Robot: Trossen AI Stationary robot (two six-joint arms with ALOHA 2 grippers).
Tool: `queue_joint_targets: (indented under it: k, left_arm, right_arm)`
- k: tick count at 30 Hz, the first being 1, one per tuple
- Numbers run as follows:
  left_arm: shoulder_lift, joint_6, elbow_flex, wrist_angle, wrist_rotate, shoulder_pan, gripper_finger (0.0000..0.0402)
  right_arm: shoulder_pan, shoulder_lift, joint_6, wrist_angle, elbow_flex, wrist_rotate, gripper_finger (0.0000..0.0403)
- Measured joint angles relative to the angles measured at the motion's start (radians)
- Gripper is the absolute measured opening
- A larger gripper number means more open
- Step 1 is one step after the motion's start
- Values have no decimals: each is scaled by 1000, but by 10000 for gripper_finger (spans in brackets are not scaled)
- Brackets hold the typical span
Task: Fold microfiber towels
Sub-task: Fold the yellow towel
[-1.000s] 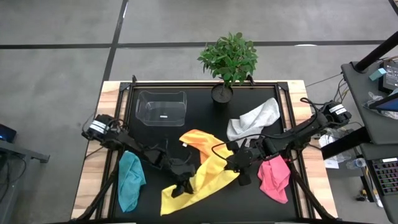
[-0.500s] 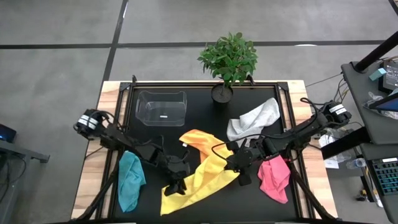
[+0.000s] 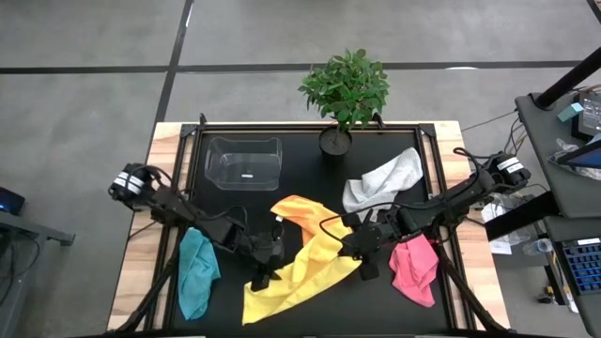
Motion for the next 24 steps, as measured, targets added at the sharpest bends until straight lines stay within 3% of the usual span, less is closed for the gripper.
queue_joint_targets:
  k: [12,16,21,24]
  left_arm:
    - [101,-16,4,63,-13,-39,155]
    - [85,-9,1,43,-25,-39,109]
    - [84,-3,1,14,-24,-37,18]
    - [74,3,2,-1,-22,-37,7]
  right_arm:
    - [0,0,0,3,-2,0,8]
    - [0,0,9,4,-2,1,8]
    - [0,0,10,6,-2,1,8]
    - [0,0,9,12,-2,2,8]
